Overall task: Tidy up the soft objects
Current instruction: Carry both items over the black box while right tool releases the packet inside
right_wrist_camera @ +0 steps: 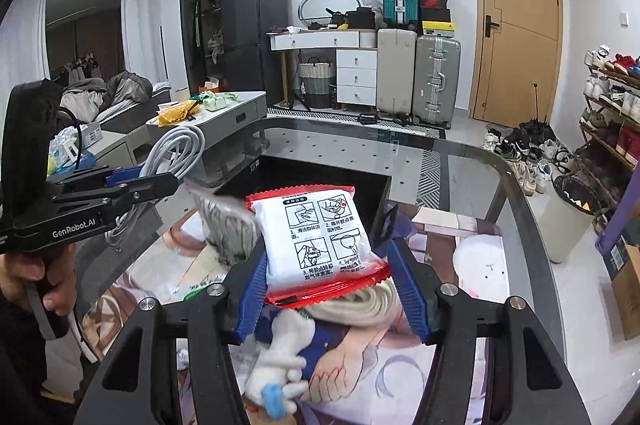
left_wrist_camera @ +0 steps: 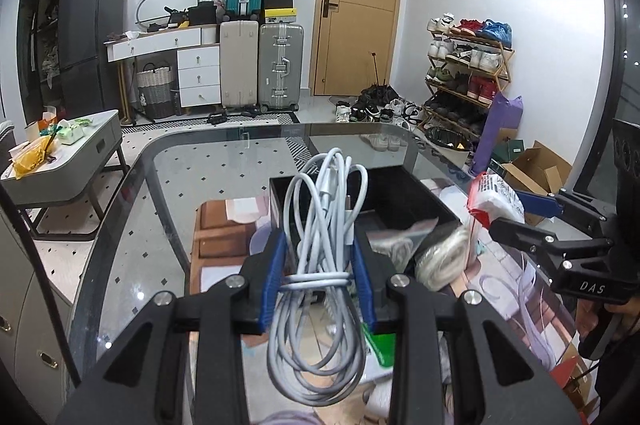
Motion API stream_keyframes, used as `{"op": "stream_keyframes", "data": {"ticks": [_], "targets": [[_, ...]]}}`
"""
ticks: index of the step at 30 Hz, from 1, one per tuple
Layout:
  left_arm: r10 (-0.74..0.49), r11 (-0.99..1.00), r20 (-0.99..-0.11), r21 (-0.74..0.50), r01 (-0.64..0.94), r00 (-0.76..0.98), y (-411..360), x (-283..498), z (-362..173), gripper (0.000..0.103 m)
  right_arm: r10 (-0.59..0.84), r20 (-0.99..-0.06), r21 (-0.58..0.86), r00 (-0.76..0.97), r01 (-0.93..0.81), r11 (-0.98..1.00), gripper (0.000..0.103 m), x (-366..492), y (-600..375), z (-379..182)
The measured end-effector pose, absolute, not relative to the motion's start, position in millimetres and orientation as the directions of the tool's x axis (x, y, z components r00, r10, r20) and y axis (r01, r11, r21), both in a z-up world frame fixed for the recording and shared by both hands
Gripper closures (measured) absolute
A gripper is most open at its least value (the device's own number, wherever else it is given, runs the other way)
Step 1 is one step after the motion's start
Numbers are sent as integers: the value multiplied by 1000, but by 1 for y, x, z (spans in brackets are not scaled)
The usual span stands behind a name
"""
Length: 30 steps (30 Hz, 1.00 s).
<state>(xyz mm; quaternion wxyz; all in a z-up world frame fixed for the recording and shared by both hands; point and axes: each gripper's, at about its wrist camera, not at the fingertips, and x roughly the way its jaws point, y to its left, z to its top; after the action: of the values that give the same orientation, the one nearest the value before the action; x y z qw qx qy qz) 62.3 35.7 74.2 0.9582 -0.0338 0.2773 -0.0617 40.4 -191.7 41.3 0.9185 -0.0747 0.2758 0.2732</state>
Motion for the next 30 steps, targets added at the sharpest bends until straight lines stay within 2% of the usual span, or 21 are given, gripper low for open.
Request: {"op": "stream_keyframes", "data": {"ticks": [27,30], "targets": [[-154,988,-555,-73,136,817,23,134,76,72,441,-606,-7,662,-559,829,44,108,-157,35],[-163,986,-565,-72,149,809,21,141,73,80,432,-614,-14,660,-557,830,44,115,-152,32]]}}
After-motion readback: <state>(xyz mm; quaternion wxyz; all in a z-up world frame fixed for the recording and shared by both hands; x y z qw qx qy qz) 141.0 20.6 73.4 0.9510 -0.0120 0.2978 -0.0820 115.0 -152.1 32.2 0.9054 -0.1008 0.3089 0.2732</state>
